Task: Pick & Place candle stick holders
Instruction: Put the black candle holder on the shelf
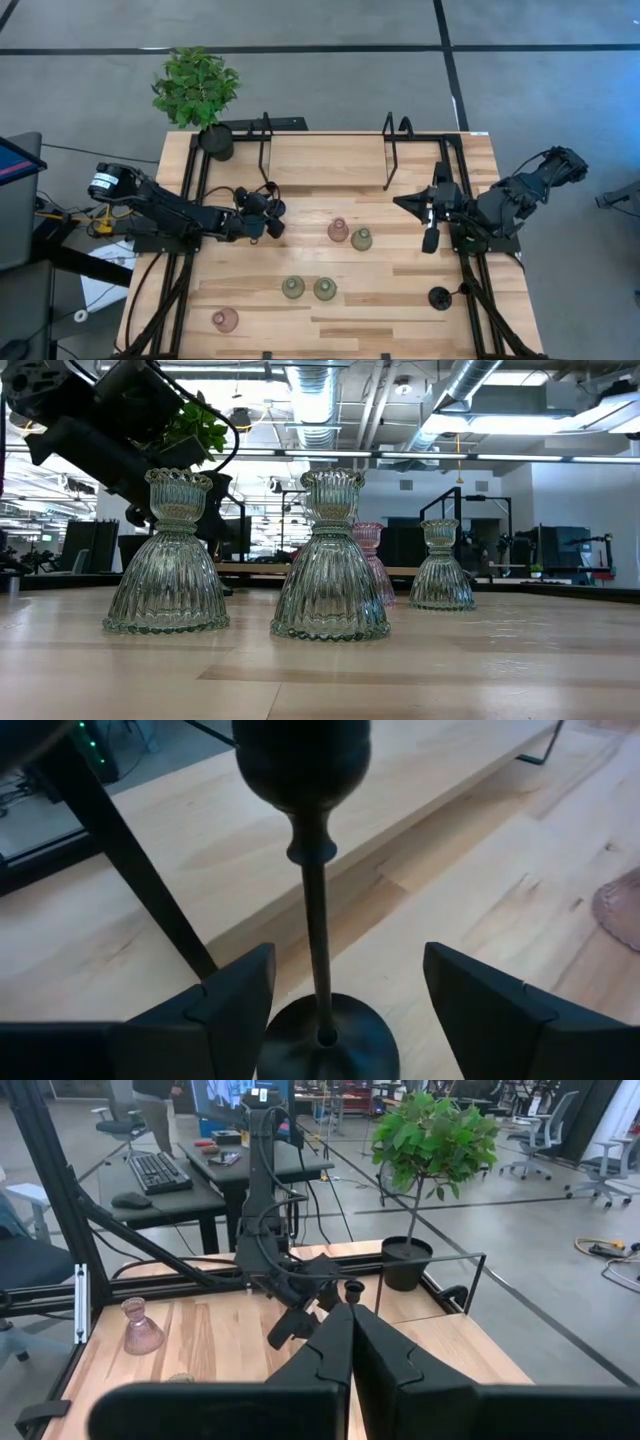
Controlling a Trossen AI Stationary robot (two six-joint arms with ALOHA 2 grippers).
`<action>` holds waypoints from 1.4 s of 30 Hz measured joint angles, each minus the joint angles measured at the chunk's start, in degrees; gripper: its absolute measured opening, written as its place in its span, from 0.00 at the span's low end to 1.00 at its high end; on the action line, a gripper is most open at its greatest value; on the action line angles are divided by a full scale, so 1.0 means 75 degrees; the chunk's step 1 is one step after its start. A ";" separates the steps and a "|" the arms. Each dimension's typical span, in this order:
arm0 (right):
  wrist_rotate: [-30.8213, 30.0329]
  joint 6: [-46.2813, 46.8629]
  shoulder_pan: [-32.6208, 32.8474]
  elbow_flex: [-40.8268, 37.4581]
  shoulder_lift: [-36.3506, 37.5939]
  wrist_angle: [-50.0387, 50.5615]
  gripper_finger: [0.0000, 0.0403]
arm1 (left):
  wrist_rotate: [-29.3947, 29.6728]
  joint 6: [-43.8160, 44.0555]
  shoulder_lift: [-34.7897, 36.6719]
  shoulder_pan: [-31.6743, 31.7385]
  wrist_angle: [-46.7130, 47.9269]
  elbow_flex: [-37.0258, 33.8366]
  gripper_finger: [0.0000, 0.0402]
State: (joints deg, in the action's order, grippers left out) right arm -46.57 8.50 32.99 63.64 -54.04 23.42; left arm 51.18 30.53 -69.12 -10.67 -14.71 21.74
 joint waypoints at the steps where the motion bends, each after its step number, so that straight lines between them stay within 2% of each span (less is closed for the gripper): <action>1: 0.0000 0.0003 0.0000 0.0000 0.0000 0.0000 0.00 | 0.0000 -0.0001 0.0000 0.0016 -0.0015 0.0000 0.61; 5: 0.0000 0.0014 0.0000 0.0000 0.0000 0.0003 0.00 | 0.0003 -0.0001 0.0000 0.0022 -0.0048 0.0000 0.52; 15: 0.0003 0.0014 0.0000 0.0000 0.0000 0.0006 0.00 | -0.0019 -0.0001 0.0003 0.0022 -0.0051 0.0000 0.19; 20: 0.0023 0.0012 0.0000 0.0000 0.0000 0.0003 0.00 | -0.0692 0.0002 0.0006 0.0018 -0.0082 0.0000 0.07; 24: 0.0026 0.0011 0.0006 0.0000 0.0000 0.0003 0.00 | -0.1291 0.0005 0.0029 0.0019 -0.0147 0.0012 0.05; 29: 0.0026 0.0011 0.0006 0.0000 0.0000 0.0003 0.00 | -0.1641 0.0026 0.0003 -0.0011 -0.0010 -0.0004 0.11; 34: 0.0026 0.0011 0.0006 0.0000 0.0000 0.0006 0.00 | -0.1693 0.0026 0.0003 -0.0010 -0.0048 0.0003 0.13; 42: 0.0027 0.0011 0.0060 0.0000 0.0000 0.0006 0.00 | -0.1684 0.0027 0.0003 -0.0013 -0.0052 -0.0006 0.08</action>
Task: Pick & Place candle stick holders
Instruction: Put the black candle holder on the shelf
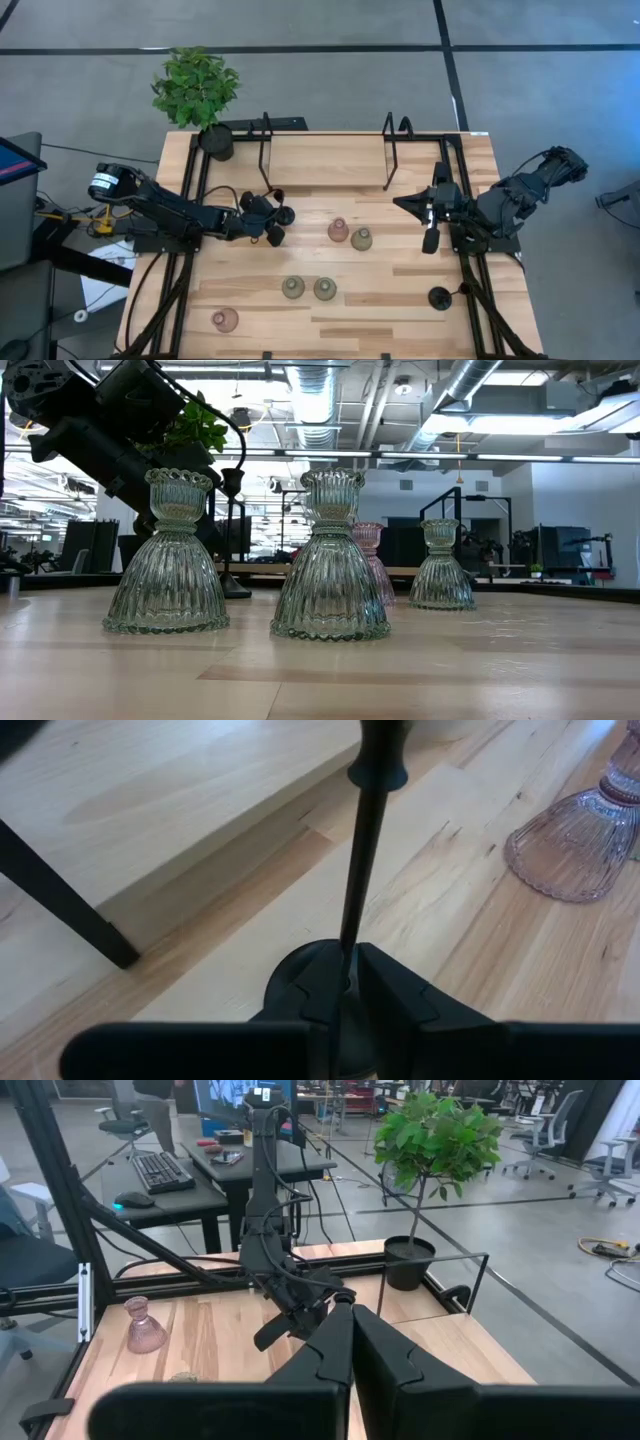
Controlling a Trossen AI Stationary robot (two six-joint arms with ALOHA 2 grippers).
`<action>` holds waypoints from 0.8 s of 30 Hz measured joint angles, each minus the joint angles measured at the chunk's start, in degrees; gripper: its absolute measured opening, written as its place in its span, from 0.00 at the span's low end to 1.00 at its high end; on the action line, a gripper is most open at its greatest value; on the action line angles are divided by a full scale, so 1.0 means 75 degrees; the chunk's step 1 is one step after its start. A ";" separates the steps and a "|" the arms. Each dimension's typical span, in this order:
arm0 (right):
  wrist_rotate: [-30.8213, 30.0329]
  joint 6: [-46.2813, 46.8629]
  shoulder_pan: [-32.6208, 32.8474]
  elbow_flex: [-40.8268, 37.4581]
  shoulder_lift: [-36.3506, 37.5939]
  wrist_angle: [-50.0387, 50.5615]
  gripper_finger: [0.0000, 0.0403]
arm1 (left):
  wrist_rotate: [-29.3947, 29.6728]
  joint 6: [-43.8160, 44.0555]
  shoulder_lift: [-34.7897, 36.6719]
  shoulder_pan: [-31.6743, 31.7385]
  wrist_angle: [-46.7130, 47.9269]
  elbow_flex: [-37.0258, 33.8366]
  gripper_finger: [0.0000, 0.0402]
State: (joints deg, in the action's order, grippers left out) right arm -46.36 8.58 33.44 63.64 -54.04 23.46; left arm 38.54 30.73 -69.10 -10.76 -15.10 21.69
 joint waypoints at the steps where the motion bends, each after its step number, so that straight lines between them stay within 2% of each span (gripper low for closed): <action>1: 0.0002 0.0000 0.0040 0.0000 0.0000 0.0000 0.00 | 0.0000 0.0000 0.0000 0.0000 -0.0003 0.0000 0.08; 10: 0.0017 0.0000 0.0725 0.0000 0.0000 0.0014 0.00 | -0.0038 0.0001 0.0001 0.0000 -0.0025 0.0000 0.12; 16: -0.0009 0.0000 0.1228 0.0000 0.0000 0.0048 0.00 | -0.0441 0.0004 0.0023 0.0000 -0.0027 0.0000 0.16; 21: -0.0021 0.0000 0.1342 0.0000 0.0000 0.0088 0.00 | -0.1266 0.0004 0.0023 0.0000 -0.0025 0.0000 0.18; 24: -0.0030 0.0000 0.1339 0.0000 0.0000 0.0087 0.00 | -0.1306 0.0004 0.0023 0.0000 -0.0024 0.0000 0.18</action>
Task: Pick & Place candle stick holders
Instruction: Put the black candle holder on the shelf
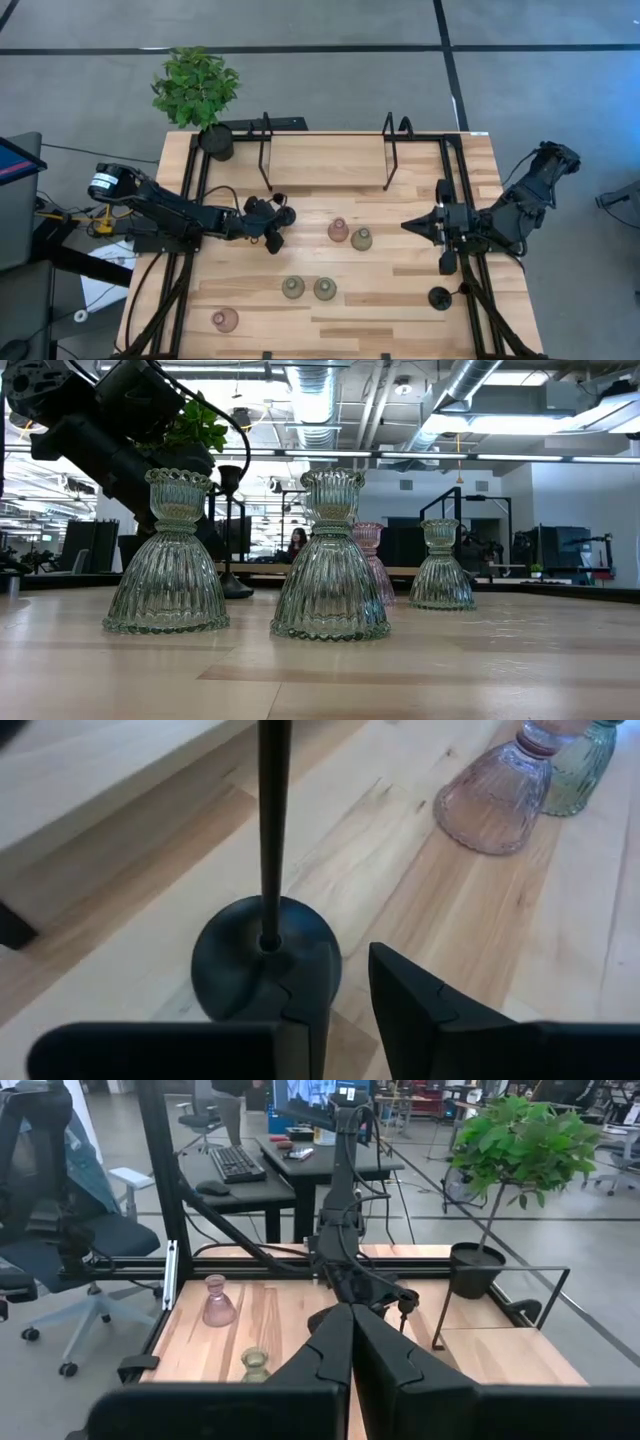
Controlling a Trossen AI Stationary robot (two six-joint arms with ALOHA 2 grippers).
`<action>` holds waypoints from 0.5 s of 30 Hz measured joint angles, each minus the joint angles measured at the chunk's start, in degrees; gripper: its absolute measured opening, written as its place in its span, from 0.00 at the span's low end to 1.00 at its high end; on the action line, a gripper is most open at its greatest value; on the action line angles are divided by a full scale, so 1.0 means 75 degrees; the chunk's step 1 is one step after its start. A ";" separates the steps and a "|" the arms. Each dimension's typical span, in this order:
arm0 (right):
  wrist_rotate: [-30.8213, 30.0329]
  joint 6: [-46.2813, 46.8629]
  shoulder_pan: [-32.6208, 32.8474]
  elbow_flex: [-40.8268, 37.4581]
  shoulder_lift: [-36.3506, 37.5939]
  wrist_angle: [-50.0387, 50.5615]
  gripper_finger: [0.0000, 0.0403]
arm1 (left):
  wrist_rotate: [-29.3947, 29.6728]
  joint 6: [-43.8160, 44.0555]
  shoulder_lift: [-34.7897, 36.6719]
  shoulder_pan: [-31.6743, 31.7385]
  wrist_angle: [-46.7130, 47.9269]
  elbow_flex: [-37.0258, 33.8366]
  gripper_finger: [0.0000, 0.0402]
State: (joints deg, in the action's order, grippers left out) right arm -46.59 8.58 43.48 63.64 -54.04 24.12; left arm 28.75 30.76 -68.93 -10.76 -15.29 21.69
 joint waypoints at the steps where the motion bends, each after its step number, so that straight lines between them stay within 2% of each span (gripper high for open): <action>1: 0.0000 0.0000 0.0000 0.0000 0.0000 0.0000 0.00 | 0.0026 0.0000 0.0000 0.0000 0.0002 0.0000 0.18; 8: -0.0003 0.0001 -0.0020 0.0000 0.0000 0.0096 0.00 | 0.0103 0.0140 0.0003 0.0000 0.0612 0.0006 0.17; 11: -0.0001 0.0030 -0.0020 0.0000 0.0000 0.0096 0.00 | 0.0103 0.0703 0.0003 0.0000 0.1059 0.0006 0.13; 15: -0.0003 0.0122 -0.0020 0.0000 0.0000 0.0102 0.00 | 0.0101 0.0730 0.0249 -0.0044 0.1037 0.0007 0.05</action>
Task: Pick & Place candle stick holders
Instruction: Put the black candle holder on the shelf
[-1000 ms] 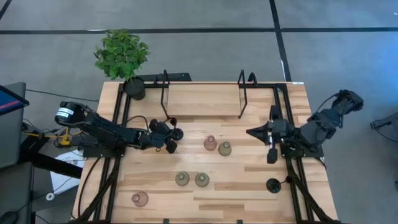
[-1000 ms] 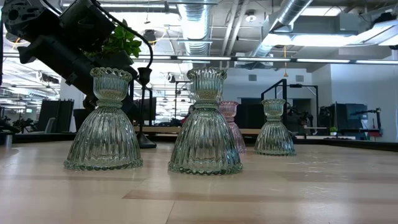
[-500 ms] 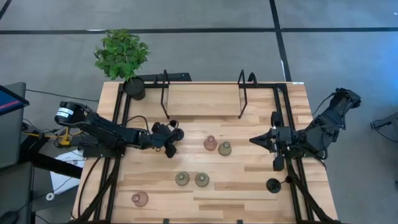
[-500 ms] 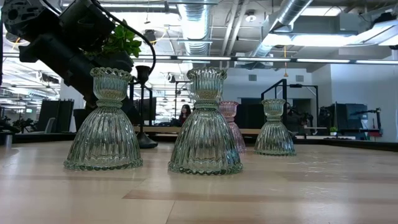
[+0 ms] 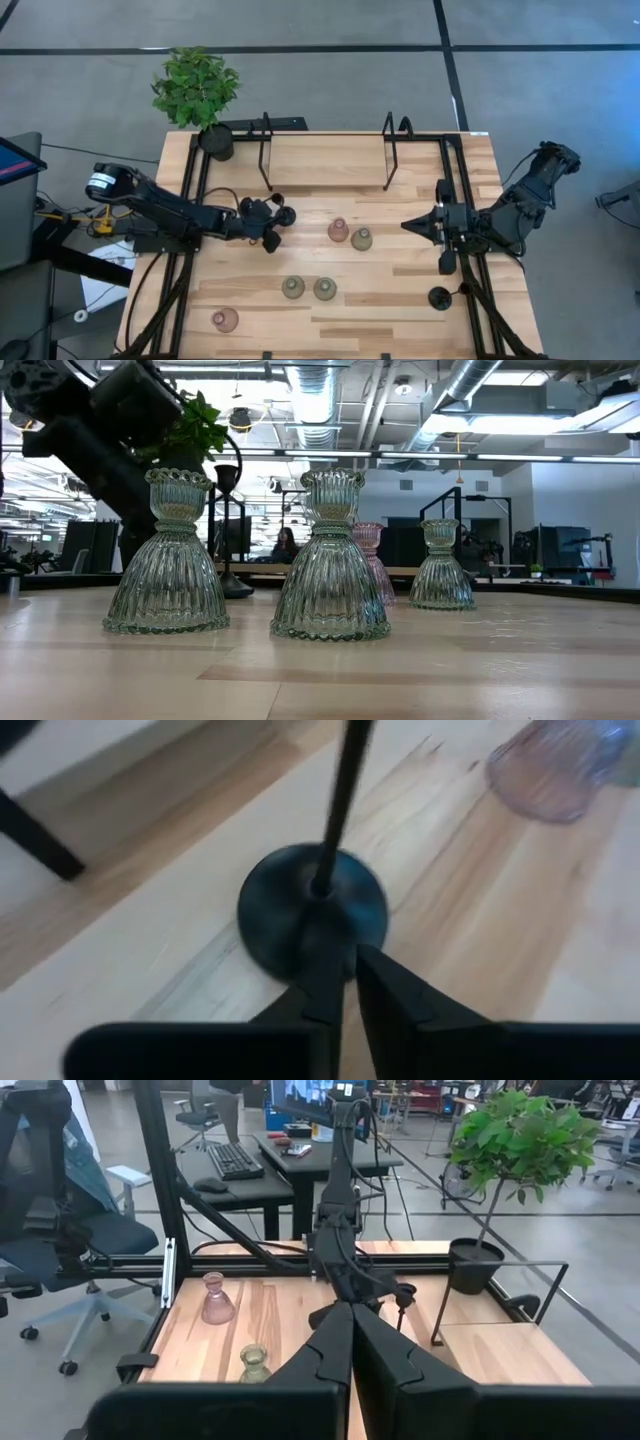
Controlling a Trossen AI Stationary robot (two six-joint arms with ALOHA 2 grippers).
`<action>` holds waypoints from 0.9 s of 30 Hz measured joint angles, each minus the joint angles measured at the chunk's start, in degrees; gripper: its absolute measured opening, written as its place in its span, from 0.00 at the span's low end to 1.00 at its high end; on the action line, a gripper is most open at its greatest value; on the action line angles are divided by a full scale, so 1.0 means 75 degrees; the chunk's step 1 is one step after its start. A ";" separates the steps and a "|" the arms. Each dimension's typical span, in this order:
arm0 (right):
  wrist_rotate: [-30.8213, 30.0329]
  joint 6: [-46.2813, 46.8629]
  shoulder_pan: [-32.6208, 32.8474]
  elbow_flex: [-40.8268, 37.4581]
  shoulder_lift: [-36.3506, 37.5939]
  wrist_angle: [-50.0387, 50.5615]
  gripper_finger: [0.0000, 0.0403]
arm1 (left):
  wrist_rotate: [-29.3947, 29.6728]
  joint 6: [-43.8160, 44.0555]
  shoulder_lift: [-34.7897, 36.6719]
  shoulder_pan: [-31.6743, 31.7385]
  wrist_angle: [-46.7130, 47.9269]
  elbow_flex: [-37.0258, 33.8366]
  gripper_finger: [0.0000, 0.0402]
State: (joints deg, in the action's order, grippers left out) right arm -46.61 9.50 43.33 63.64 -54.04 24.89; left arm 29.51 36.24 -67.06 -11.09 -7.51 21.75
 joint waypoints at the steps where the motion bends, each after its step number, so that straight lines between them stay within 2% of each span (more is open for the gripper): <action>1: 0.0000 0.0000 0.0000 0.0000 -0.0003 0.0005 0.00 | 0.0020 -0.0074 0.0106 0.0003 0.0002 0.0001 0.03; 10: 0.0000 0.0000 0.0000 0.0000 -0.0003 0.0020 0.00 | 0.1286 -0.1046 0.1259 0.0011 0.0002 0.0004 0.01; 19: 0.0000 0.0000 0.0000 0.0000 -0.0003 0.0020 0.00 | 0.1294 -0.1011 0.1447 0.0038 0.0210 0.0004 0.01; 27: 0.0000 -0.0062 0.0000 0.0000 -0.0002 0.0020 0.00 | 0.1264 -0.0993 0.1438 0.0116 0.0210 0.0004 0.08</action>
State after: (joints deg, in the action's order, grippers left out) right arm -46.61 9.03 43.33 63.64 -54.06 25.04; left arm 38.98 28.79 -56.27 -10.23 -5.93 21.78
